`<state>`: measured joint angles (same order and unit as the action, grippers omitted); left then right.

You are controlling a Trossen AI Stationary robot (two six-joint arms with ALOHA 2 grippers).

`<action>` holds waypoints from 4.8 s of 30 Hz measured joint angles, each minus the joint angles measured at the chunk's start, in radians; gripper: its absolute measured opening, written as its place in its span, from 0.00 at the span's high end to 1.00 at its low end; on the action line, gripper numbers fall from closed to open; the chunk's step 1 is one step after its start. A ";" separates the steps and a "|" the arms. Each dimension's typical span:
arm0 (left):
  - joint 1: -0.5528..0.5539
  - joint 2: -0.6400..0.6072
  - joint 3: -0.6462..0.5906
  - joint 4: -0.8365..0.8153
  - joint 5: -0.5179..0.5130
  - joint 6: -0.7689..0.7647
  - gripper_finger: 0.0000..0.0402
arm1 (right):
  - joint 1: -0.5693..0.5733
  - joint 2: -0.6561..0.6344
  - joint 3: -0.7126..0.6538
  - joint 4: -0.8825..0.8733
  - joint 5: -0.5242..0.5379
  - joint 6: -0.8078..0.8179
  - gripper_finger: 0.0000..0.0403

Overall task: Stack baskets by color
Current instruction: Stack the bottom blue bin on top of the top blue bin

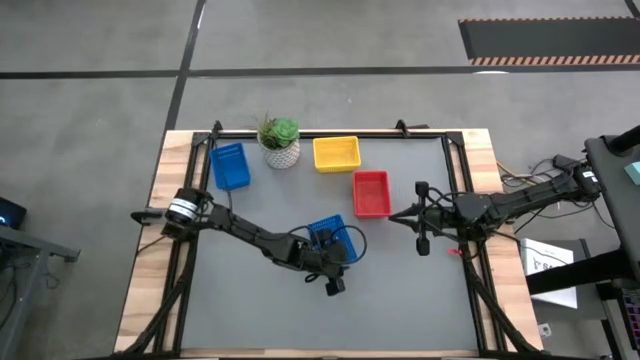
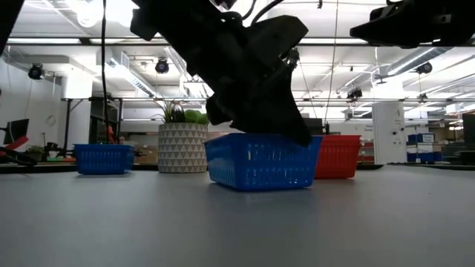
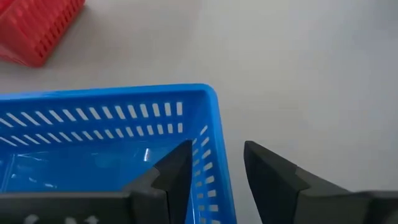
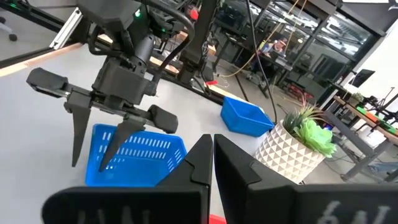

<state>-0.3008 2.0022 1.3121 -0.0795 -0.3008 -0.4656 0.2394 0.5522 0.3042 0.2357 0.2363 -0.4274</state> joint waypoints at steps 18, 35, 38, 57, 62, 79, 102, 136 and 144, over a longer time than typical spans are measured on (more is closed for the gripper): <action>0.012 -0.022 0.001 -0.032 -0.027 0.077 0.99 | 0.000 0.001 0.000 -0.023 0.000 0.002 0.98; -0.104 -0.324 0.007 -0.512 -0.225 0.441 1.00 | 0.000 0.008 0.000 -0.030 0.000 0.001 0.98; -0.128 -0.375 0.006 -0.610 -0.267 0.488 1.00 | 0.000 0.012 0.000 -0.029 0.000 0.001 0.98; -0.133 -0.820 -0.339 -0.847 -0.467 0.445 1.00 | 0.000 0.014 0.000 -0.021 0.000 -0.002 0.98; -0.102 -0.970 -0.497 -0.846 -0.469 0.445 1.00 | 0.000 0.014 0.000 -0.021 0.000 -0.002 0.98; 0.037 -1.177 -0.597 -0.845 -0.629 0.414 1.00 | 0.000 0.014 0.000 -0.020 0.000 -0.002 0.98; 0.463 -0.998 -0.599 -0.845 -0.404 0.696 1.00 | 0.000 0.014 0.000 -0.020 -0.003 -0.002 0.98; 0.703 -0.985 -0.623 -0.592 -0.232 0.870 0.83 | 0.000 0.014 0.000 -0.021 -0.008 0.009 0.98; 0.701 -0.989 -0.621 -0.597 -0.255 0.863 0.82 | 0.000 0.014 0.000 -0.021 -0.007 0.008 0.98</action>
<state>0.4001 1.0132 0.6909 -0.6769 -0.5553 0.3973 0.2394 0.5663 0.3046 0.2146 0.2290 -0.4191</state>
